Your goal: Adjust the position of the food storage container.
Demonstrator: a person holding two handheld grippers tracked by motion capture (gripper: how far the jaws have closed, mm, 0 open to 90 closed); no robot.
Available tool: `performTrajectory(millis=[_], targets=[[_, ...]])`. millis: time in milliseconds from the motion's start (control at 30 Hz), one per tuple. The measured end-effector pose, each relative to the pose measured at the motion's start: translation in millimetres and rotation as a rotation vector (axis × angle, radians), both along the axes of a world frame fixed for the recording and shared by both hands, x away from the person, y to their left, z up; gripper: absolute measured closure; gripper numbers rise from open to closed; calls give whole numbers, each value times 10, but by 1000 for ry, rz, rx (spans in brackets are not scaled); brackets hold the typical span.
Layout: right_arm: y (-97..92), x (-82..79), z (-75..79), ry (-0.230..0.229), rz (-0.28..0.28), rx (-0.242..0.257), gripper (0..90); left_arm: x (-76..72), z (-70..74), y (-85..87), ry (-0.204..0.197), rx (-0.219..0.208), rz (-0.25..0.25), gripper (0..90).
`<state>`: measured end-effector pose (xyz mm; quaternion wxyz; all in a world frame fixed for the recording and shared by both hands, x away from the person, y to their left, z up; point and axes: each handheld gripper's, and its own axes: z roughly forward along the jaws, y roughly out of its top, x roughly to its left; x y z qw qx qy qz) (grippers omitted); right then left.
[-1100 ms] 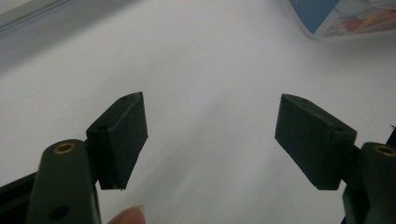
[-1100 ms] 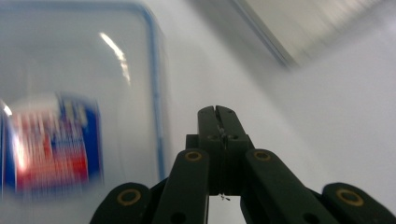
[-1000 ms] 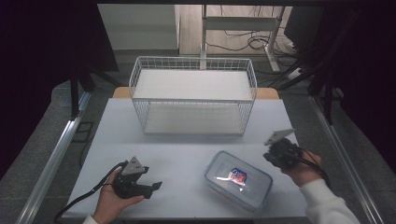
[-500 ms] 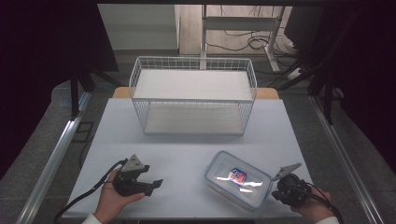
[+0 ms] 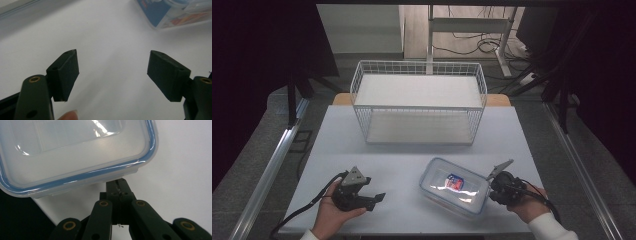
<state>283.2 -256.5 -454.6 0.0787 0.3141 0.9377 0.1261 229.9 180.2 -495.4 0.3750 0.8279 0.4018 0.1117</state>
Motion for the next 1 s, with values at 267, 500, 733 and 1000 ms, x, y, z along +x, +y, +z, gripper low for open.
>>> performTrajectory(millis=[267, 500, 733, 1000], targets=[[367, 304, 1, -11, 39, 10, 889, 2, 43, 57, -20, 2, 15, 250], [817, 598, -27, -24, 84, 22, 889, -18, 51, 237, -14, -41, 61, 241], [1046, 681, -48, -33, 107, 35, 889, -10, 46, 330, -4, -87, 95, 244], [1102, 697, -58, -47, 101, 81, 889, 0, 40, 322, -3, -81, 93, 244]])
